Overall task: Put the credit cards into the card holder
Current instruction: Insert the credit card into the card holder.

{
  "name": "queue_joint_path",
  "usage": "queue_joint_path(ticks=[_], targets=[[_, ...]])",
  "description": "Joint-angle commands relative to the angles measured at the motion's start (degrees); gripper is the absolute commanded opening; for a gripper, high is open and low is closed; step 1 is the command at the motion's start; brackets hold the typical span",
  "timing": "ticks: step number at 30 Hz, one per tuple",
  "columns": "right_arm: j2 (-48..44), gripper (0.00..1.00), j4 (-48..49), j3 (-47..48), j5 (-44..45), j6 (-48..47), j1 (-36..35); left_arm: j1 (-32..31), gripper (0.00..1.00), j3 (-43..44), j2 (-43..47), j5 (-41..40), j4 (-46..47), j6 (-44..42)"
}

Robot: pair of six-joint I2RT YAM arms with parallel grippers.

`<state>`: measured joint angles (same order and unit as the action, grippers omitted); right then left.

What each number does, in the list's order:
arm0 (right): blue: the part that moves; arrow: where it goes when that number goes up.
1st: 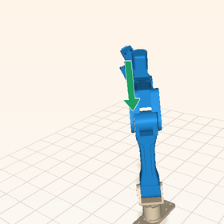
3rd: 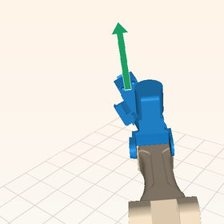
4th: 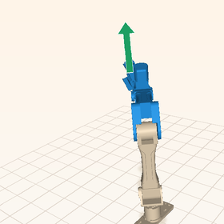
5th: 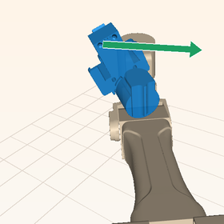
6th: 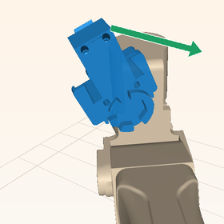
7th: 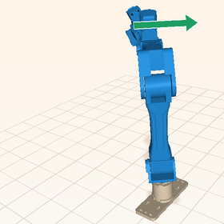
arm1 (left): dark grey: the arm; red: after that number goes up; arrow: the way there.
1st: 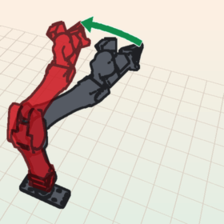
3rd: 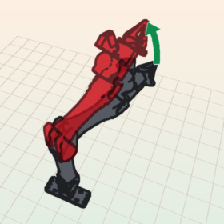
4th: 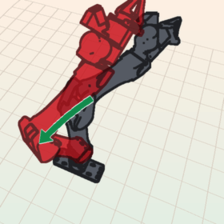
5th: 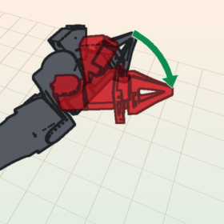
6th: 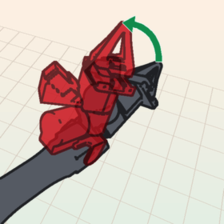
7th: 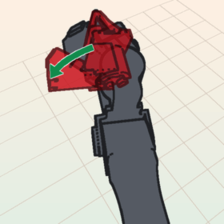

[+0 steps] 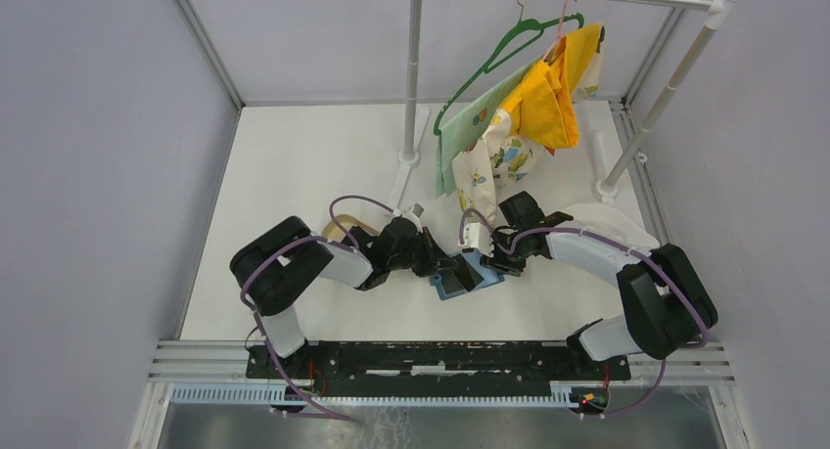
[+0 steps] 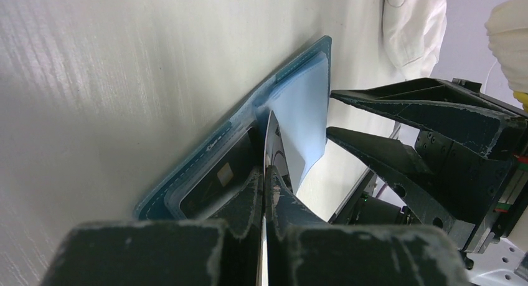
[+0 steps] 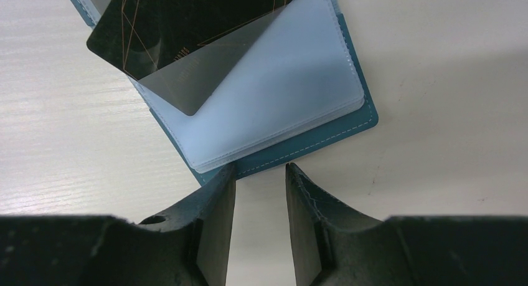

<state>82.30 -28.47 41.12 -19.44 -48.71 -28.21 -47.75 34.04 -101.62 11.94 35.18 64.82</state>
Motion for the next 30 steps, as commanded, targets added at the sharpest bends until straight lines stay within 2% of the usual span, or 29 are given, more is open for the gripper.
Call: queue_joint_path(ticks=[1,30], targets=[[1.76,0.41,-1.19,0.01,0.86,-0.07,0.22,0.59,0.02,1.71,-1.21,0.88,-6.16,-2.61],[2.29,0.43,-1.39,0.03,0.59,0.10,0.18,3.06,0.02,5.22,-4.57,10.87,-7.78,-7.93]])
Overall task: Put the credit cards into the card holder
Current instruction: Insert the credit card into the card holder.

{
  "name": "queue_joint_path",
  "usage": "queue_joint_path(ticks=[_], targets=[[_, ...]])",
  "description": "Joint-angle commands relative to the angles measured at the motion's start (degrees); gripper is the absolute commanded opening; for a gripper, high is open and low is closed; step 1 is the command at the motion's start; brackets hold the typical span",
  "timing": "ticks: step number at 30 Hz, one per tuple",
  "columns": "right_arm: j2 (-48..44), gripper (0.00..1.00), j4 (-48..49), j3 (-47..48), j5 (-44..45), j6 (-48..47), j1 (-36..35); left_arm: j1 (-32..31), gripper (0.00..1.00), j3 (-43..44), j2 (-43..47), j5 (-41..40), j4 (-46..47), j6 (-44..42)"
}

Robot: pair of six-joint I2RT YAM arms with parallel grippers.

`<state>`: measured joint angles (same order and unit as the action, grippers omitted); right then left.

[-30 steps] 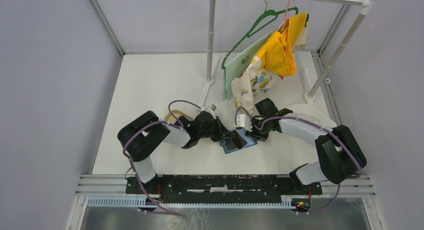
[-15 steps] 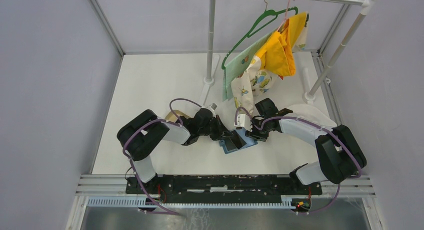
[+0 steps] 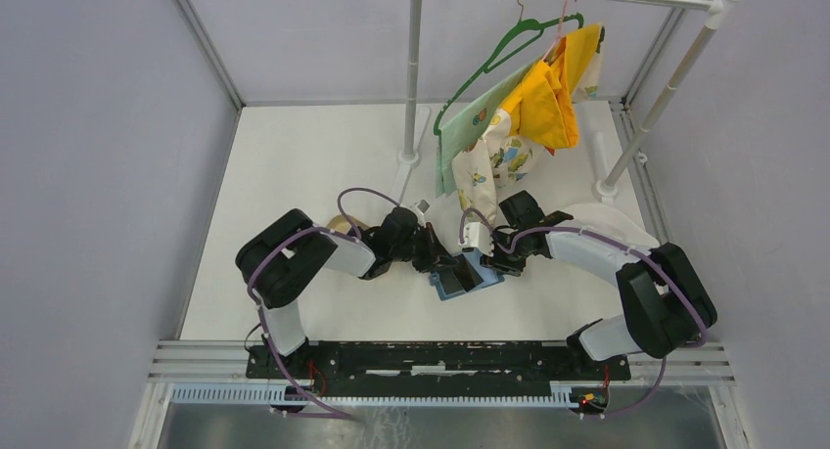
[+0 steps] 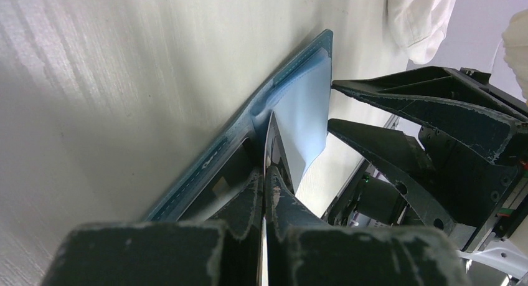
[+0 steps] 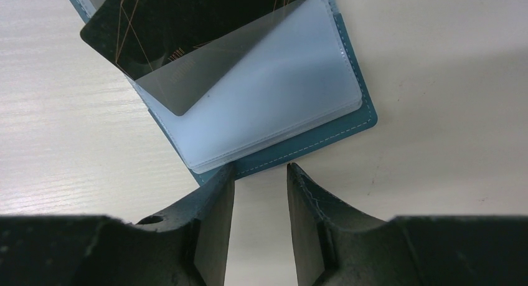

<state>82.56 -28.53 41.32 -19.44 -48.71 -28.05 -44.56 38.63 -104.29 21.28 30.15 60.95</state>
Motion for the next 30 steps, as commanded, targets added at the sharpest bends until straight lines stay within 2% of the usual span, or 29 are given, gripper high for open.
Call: queue_joint_path(ticks=[1,22,30], targets=[[2.10,0.43,-1.34,-0.19,0.55,0.10,0.08,-0.14,0.02,0.70,-2.07,1.69,-2.67,-4.15],[2.04,0.43,-1.70,-0.01,-0.19,0.05,0.08,0.27,0.02,4.78,-6.34,4.03,-2.93,-4.86],[-0.79,0.46,-1.30,0.12,-0.87,-0.15,0.02,0.40,0.06,5.85,-7.85,4.91,-2.21,-5.38]])
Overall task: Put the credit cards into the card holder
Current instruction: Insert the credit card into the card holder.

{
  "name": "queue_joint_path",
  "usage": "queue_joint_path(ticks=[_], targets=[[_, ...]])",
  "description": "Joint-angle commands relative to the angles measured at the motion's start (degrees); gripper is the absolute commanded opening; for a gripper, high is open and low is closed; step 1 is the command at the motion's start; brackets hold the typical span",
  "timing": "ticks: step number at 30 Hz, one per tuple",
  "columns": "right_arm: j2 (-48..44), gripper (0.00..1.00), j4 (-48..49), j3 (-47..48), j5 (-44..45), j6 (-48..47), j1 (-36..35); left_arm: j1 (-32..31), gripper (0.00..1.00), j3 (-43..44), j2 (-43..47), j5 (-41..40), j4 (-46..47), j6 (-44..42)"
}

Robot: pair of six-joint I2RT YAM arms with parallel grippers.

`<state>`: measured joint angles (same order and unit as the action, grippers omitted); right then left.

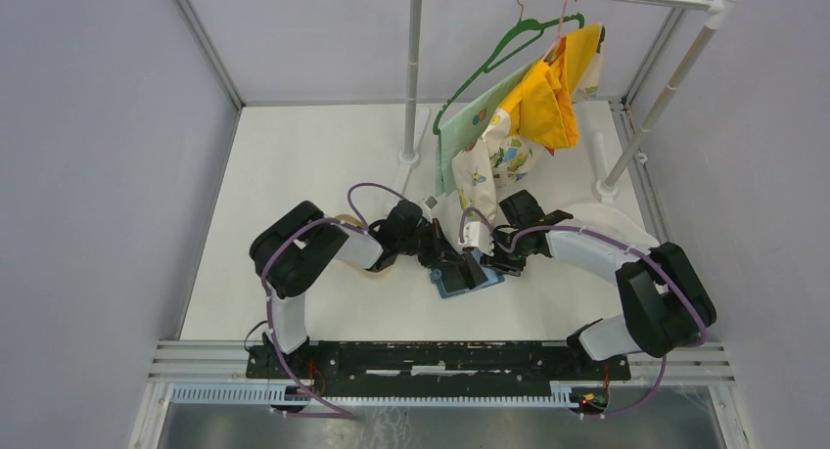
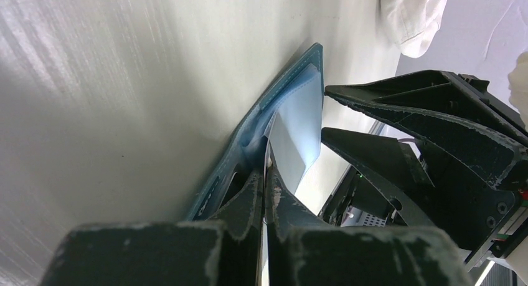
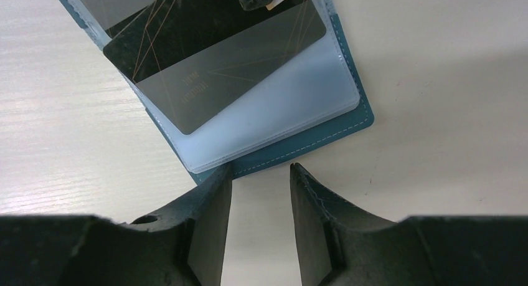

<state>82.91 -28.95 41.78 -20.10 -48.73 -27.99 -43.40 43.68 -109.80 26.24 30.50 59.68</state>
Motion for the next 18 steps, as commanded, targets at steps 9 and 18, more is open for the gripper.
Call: queue_joint_path(ticks=[9,18], targets=[[-10.45,0.49,-1.43,-0.98,-9.43,-4.88,-0.35,-0.61,0.16,0.35,-2.29,-0.40,-2.69,-4.92],[-17.23,0.40,7.39,-7.94,-12.58,-16.65,-11.38,-0.61,0.21,0.83,-2.28,0.12,-2.49,-5.28]])
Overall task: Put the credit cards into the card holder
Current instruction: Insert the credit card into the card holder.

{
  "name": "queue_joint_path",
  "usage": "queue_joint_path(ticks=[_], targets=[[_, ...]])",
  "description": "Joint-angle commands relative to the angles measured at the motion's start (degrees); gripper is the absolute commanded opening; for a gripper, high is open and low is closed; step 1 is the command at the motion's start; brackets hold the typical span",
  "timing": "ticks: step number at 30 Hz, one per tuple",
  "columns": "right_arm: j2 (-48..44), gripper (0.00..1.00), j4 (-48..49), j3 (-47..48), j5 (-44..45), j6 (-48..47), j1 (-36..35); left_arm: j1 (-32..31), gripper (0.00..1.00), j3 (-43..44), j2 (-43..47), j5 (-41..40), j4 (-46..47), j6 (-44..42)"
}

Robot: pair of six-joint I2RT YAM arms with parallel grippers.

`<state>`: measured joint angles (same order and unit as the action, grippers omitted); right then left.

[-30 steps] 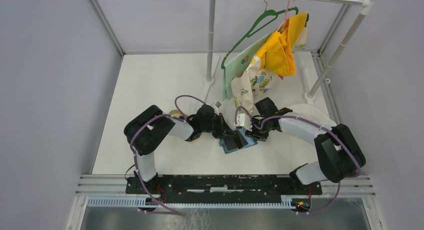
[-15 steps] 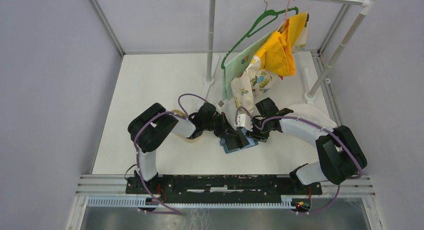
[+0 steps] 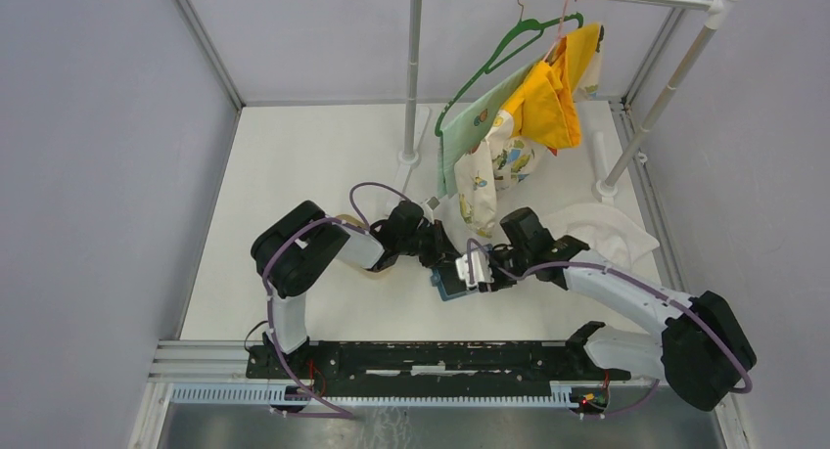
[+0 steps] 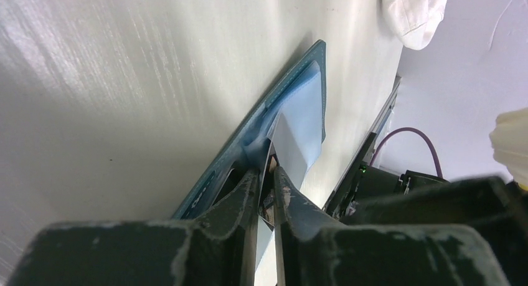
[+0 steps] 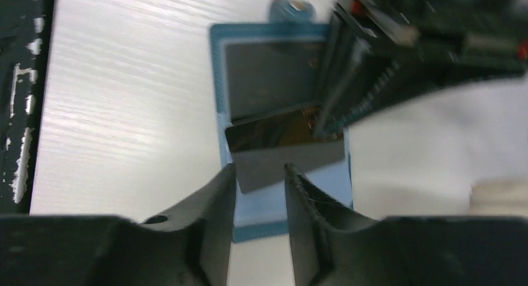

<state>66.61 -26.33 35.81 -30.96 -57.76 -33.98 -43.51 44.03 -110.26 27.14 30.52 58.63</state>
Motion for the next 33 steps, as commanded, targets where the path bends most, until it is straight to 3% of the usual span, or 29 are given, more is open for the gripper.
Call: queue_joint_path(ticks=[1,5,8,16,29,33], targets=[[-0.44,0.34,5.47,-1.85,-0.60,-8.41,-7.11,-0.52,0.21,0.52,-1.88,-0.70,-2.49,-4.23],[3.55,0.14,9.16,0.79,4.10,-5.53,-12.58,-0.52,0.21,0.48,-1.89,-0.94,-2.49,-4.15],[6.92,0.09,11.31,3.15,8.71,-2.11,-15.16,-0.53,0.22,0.35,-1.95,-0.94,-2.32,-4.14],[12.87,0.08,14.86,4.45,19.37,4.59,-19.36,-0.53,0.22,0.79,-2.11,-0.53,-1.80,-4.05],[16.15,0.08,15.32,4.47,26.51,5.52,-22.27,-0.48,0.23,0.89,-3.19,0.27,-0.32,-3.35],[15.54,0.08,14.21,4.24,29.37,5.42,-22.25,-0.58,0.28,1.02,-3.11,0.46,-0.30,-3.39]])
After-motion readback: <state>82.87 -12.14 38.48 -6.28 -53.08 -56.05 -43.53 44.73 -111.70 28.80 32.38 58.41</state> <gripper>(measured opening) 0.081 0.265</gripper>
